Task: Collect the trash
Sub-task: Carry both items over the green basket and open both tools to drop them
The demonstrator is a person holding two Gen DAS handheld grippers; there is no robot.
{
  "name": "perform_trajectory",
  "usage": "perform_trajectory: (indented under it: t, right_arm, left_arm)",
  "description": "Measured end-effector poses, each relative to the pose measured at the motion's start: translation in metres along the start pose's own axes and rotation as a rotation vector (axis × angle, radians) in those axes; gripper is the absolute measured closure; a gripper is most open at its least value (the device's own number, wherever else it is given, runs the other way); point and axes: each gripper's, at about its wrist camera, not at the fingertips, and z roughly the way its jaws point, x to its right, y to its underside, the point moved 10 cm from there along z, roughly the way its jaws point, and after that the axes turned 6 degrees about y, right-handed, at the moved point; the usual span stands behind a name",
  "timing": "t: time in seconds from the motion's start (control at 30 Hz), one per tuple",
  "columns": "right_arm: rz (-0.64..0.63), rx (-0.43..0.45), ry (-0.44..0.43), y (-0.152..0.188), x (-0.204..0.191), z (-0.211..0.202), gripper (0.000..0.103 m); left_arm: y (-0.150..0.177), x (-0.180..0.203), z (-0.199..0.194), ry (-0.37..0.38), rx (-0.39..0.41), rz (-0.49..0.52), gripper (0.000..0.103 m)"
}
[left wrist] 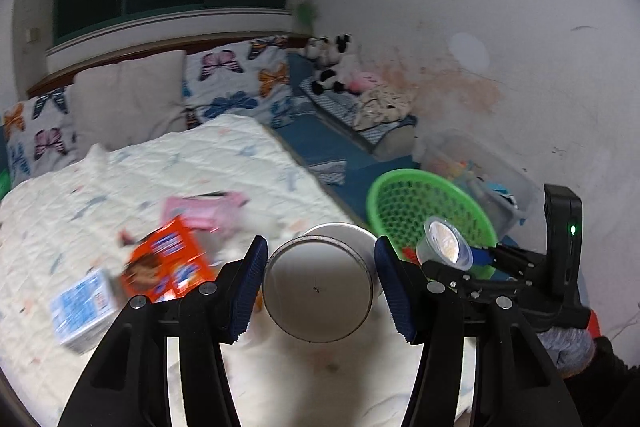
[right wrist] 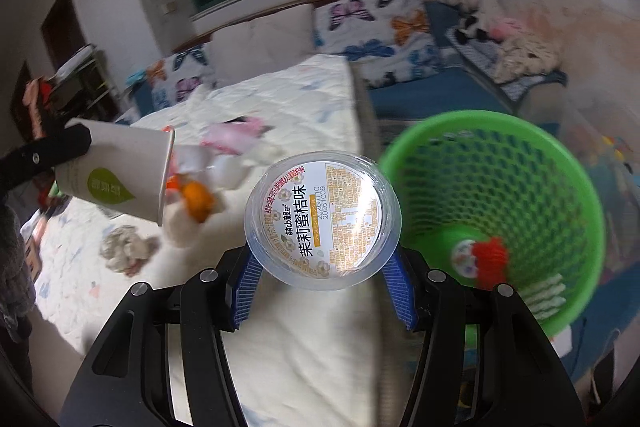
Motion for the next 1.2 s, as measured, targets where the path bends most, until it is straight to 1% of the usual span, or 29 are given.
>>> perform_trajectory:
  t: [0.13, 0.27, 0.47, 0.57, 0.63, 0.73, 1.2]
  right_arm:
    - [0.048, -0.004, 0.069, 0.002, 0.041, 0.000, 0.047]
    - [0.085, -0.022, 0.121, 0.010, 0.074, 0.002, 0.047]
    - [0.117, -0.045, 0.167, 0.019, 0.103, 0.010, 0.046]
    - [0.128, -0.051, 0.178, 0.022, 0.113, 0.012, 0.046]
    - [0.136, -0.056, 0.182, 0.022, 0.118, 0.014, 0.046]
    - [0.155, -0.056, 0.184, 0.023, 0.124, 0.014, 0.038]
    - [0.174, -0.040, 0.188, 0.028, 0.133, 0.002, 0.036]
  left_arm:
    - [-0.016, 0.029, 0.029, 0.047, -0.004, 0.035, 0.049]
    - [-0.026, 0.053, 0.055, 0.072, -0.013, 0.062, 0.049]
    - [-0.030, 0.078, 0.096, 0.112, -0.060, 0.062, 0.049]
    - [-0.030, 0.088, 0.113, 0.134, -0.080, 0.056, 0.049]
    - [-0.029, 0.095, 0.124, 0.133, -0.092, 0.065, 0.049]
    - [-0.026, 0.100, 0.136, 0.140, -0.109, 0.060, 0.049]
    - [-0.015, 0.110, 0.170, 0.150, -0.168, 0.040, 0.049]
